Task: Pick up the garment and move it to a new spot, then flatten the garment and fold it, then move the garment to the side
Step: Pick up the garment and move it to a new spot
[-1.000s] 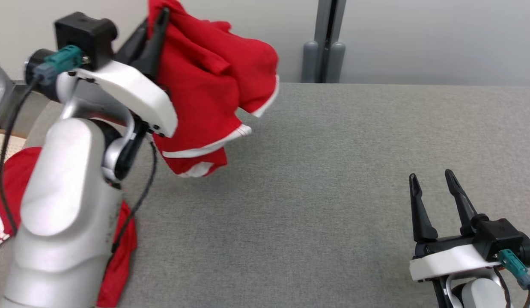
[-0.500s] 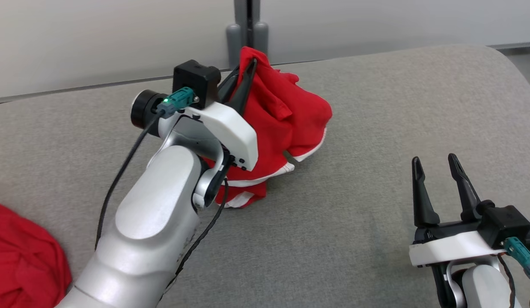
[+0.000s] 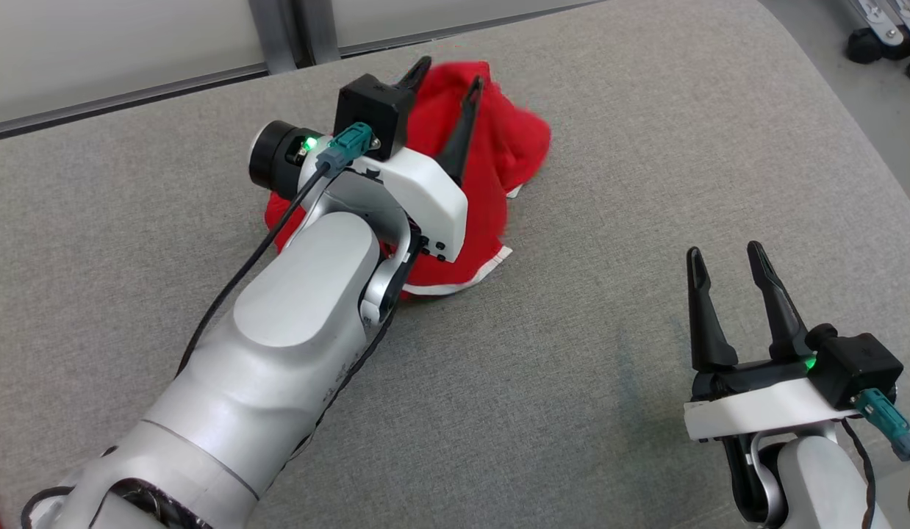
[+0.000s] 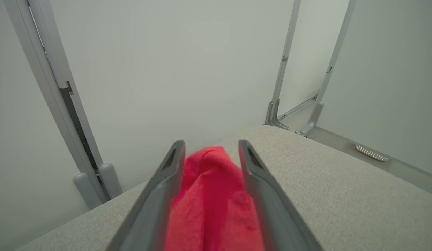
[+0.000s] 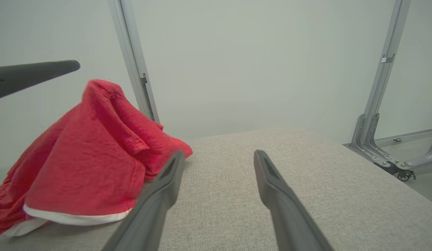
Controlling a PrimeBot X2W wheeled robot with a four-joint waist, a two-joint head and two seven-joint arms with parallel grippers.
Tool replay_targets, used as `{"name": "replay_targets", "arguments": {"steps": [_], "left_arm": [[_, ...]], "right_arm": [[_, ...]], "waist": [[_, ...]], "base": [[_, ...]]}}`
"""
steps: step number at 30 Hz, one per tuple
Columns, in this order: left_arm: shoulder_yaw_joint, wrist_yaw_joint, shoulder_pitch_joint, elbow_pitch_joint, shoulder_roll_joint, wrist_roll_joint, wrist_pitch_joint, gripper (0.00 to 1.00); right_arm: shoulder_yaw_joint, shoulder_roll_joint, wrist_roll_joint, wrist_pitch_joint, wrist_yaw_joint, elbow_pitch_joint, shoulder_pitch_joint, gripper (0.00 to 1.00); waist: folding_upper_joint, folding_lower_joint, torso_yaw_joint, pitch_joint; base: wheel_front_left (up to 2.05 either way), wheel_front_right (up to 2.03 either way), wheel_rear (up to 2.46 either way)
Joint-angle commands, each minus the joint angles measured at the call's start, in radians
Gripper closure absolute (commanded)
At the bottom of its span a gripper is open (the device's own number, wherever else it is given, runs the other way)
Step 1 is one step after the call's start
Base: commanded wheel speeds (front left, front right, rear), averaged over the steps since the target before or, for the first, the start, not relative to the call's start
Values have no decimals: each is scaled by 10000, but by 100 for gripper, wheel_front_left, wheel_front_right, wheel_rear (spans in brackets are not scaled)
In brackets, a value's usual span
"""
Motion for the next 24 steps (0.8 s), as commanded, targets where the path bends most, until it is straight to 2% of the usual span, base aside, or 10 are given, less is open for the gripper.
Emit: {"name": "replay_targets", "arguments": {"steps": [1, 7, 10, 13, 18, 24], "left_arm": [[-81, 77, -232, 176, 89, -116, -169, 0], [-387, 46, -171, 858, 52, -771, -799, 0], [-94, 8, 49, 1031, 65, -1027, -1014, 0], [337, -225, 405, 949, 169, -1151, -1098, 0], [1607, -419, 1792, -248, 777, -669, -1110, 0], [3083, -774, 4213, -2072, 1220, 141, -1101, 0]], "right_arm": [[-7, -10, 56, -18, 1, 16, 11, 0], [-219, -19, -237, -18, 1, 51, 60, 0], [-402, -14, -520, -18, 1, 67, 195, 0], [-643, -15, -826, -18, 1, 96, 394, 0], [-979, -25, -1233, -16, -1, 161, 775, 0], [-1172, -20, -1374, -18, -1, 187, 1037, 0]], "waist": [[0, 0, 36, 16], [0, 0, 775, -239], [0, 0, 1334, -501], [0, 0, 1990, -795], [0, 0, 2875, -1254], [0, 0, 3447, -1607]], "base": [[0, 0, 0], [0, 0, 0], [0, 0, 0], [0, 0, 0], [0, 0, 0], [0, 0, 0]]}}
